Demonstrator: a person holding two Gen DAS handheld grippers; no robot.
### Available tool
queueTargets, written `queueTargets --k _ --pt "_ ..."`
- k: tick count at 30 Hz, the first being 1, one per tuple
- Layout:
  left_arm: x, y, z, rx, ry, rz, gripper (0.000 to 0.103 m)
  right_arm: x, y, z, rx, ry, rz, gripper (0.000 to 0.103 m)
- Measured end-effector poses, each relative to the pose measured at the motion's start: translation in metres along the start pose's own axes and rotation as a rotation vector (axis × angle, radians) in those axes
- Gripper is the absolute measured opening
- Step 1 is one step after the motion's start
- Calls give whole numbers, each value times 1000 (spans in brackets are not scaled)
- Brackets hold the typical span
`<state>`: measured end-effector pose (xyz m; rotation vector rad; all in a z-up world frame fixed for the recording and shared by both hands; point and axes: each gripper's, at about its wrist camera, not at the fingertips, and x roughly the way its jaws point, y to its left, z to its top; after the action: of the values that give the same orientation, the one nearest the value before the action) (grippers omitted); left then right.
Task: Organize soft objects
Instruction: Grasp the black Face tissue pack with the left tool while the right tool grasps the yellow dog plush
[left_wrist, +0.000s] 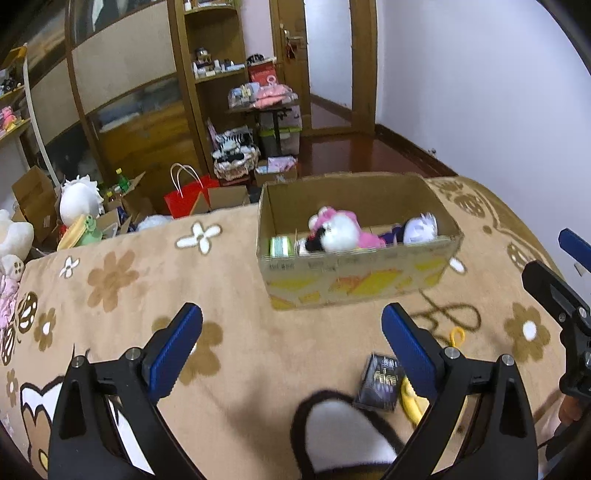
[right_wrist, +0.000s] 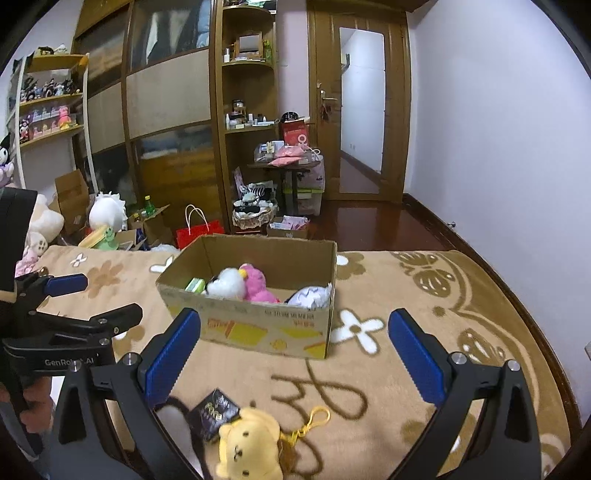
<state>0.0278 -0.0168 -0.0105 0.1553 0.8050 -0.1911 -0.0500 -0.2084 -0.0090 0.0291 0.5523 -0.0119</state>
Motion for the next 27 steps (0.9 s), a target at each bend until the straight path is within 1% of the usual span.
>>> queueTargets --k 6,8,12,20,27 --pt "-5 -2 -13 -1 44 -11 97 -11 8 -15 -5 34 1 103" --pt "-6 -2 -16 -13 54 -27 97 -12 11 -19 -5 46 6 103" --pt "-2 -3 -21 -14 75 -27 97 -13 14 -28 -5 67 8 103" --pt "18 -7 -23 -14 134 -52 97 1 17 -45 -15 124 -3 103" --pt "44 -13 -23 -28 206 -114 97 22 15 -59 2 192 7 103"
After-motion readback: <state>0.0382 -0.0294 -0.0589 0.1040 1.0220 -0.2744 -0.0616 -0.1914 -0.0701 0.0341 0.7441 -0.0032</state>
